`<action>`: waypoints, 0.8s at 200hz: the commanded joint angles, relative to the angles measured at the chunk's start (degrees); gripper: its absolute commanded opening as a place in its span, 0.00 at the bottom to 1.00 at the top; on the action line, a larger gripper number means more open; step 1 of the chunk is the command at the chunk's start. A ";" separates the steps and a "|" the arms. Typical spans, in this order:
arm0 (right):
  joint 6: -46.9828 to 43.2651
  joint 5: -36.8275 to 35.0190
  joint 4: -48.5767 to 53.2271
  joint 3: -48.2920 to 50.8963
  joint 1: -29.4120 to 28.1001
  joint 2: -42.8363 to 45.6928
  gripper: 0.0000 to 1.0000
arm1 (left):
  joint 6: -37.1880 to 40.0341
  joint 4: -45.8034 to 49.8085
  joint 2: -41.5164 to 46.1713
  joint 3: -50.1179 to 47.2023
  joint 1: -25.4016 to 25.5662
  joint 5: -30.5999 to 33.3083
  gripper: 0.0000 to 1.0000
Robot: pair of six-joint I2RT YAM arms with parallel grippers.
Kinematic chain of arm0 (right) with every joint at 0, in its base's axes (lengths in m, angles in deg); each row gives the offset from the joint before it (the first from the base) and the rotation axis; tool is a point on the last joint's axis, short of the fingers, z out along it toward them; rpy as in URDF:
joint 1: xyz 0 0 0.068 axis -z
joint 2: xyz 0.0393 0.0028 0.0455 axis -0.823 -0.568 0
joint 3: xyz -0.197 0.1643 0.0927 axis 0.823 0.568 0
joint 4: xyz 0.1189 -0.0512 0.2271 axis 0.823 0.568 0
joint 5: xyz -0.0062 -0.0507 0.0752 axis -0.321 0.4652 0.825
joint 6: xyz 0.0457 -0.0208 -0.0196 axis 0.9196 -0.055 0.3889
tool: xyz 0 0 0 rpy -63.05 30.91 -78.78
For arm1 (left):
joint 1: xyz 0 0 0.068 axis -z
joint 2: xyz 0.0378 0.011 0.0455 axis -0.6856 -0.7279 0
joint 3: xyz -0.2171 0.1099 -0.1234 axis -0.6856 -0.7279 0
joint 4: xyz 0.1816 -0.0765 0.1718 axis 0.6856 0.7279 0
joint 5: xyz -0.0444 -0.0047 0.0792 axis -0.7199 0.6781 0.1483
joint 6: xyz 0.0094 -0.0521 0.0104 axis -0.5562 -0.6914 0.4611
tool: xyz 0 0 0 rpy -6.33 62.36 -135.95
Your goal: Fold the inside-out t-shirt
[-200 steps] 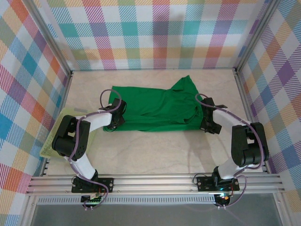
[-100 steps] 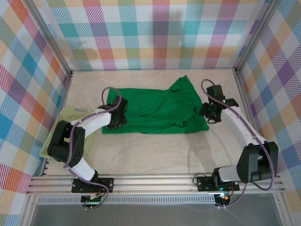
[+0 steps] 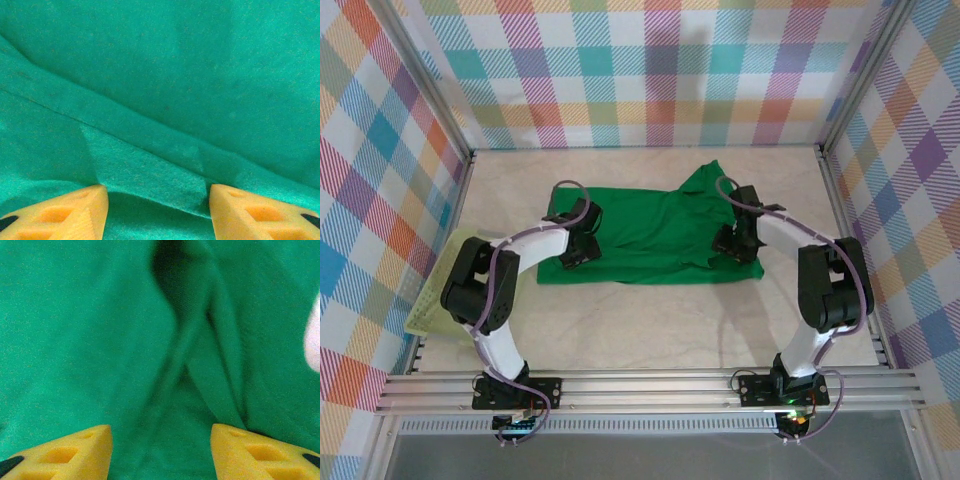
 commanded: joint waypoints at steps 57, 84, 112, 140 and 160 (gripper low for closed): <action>7.70 -0.83 -2.37 11.97 10.87 6.26 0.58 | -8.27 -1.21 4.66 -11.41 11.39 -1.30 0.57; 8.20 -5.64 -0.20 14.13 12.92 11.90 0.59 | -13.65 -1.54 7.65 -14.72 17.87 -1.40 0.57; 6.09 -8.91 1.60 12.27 13.47 18.05 0.60 | -12.99 1.48 12.35 -11.42 19.27 1.94 0.60; 1.29 -6.81 1.22 4.60 12.69 19.02 0.63 | -6.84 5.15 13.45 -1.66 12.49 4.19 0.61; -1.61 -5.19 0.99 -2.38 10.69 15.33 0.67 | -3.83 8.46 8.91 7.01 7.22 8.56 0.67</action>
